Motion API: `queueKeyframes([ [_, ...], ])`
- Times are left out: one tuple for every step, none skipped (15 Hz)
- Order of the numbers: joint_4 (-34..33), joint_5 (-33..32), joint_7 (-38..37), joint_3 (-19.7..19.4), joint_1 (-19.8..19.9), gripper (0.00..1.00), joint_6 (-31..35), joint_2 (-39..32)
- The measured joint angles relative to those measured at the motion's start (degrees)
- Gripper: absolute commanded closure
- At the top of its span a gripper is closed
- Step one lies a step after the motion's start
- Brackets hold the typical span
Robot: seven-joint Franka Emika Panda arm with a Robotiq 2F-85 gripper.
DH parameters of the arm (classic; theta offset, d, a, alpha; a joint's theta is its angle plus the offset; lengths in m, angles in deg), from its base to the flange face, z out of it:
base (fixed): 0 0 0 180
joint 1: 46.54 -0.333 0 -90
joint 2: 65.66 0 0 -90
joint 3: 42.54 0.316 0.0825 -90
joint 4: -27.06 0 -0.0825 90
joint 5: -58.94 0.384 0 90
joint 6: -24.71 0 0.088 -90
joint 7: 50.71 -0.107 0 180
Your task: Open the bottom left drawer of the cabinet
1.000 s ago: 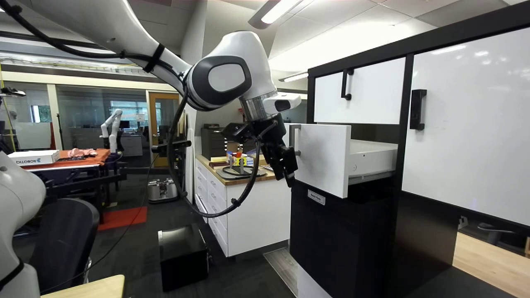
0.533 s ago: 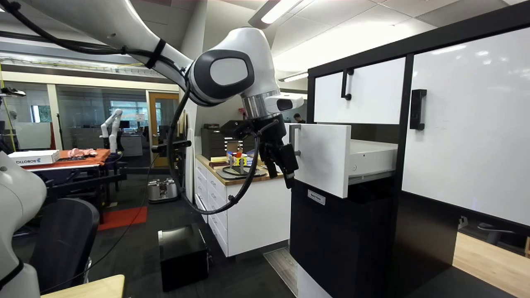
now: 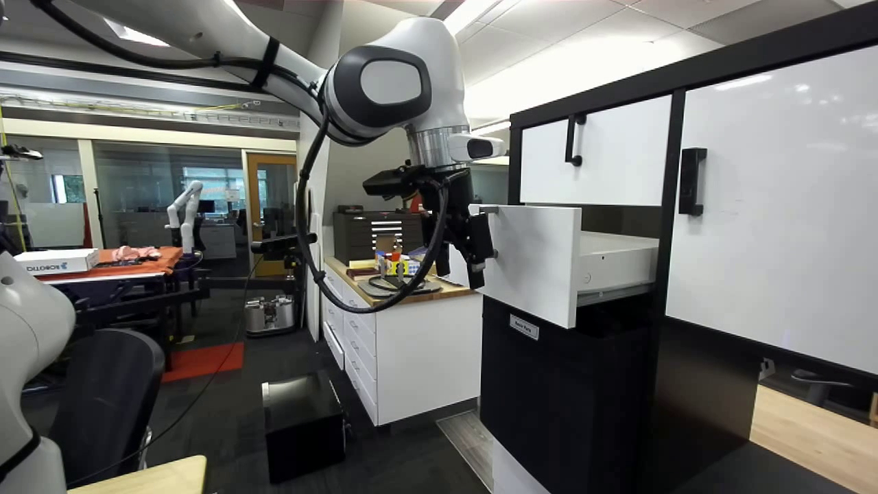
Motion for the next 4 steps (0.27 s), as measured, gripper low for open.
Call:
queueKeyframes([
  [-0.7, 0.2, 0.5, 0.0, 0.0, 0.00, -1.1, -0.2],
  [-1.3, 0.3, 0.8, 0.0, 0.0, 0.00, -2.3, -0.5],
  [-1.8, 0.4, 0.8, -0.1, 0.0, 0.00, -3.4, -0.7],
  [-2.3, 0.4, 0.8, -0.1, 0.0, 0.00, -4.2, -0.9],
])
